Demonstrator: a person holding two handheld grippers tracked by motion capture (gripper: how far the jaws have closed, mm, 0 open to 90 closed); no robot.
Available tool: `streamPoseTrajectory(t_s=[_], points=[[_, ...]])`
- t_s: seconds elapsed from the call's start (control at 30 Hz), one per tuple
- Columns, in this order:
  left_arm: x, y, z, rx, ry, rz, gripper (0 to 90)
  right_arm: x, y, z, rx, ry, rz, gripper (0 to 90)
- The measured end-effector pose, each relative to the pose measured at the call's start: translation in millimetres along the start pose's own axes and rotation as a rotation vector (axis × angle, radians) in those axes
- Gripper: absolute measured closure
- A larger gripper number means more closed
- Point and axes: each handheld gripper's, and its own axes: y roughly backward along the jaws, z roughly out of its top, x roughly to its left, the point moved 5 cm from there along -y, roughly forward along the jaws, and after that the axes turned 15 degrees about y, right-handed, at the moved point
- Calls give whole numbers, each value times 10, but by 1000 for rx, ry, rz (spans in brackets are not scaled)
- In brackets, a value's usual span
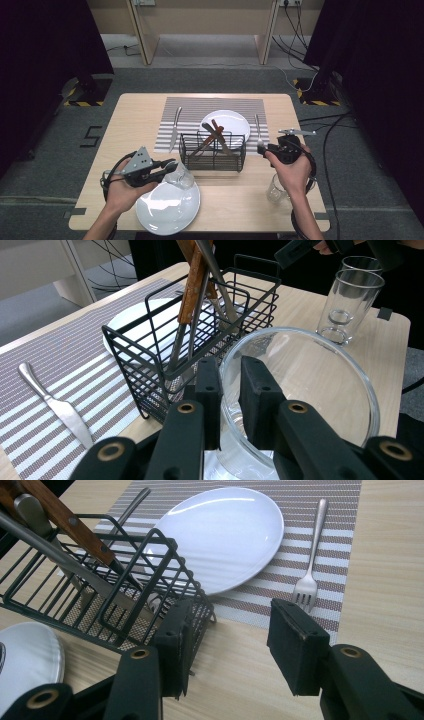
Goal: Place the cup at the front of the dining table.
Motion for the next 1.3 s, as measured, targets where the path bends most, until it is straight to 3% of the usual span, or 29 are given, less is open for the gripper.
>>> streamPoseTrajectory(t_s=[1.3], points=[[83,79,-28,-7,8,24,791,3,-6,-3,0,-4,6,529]])
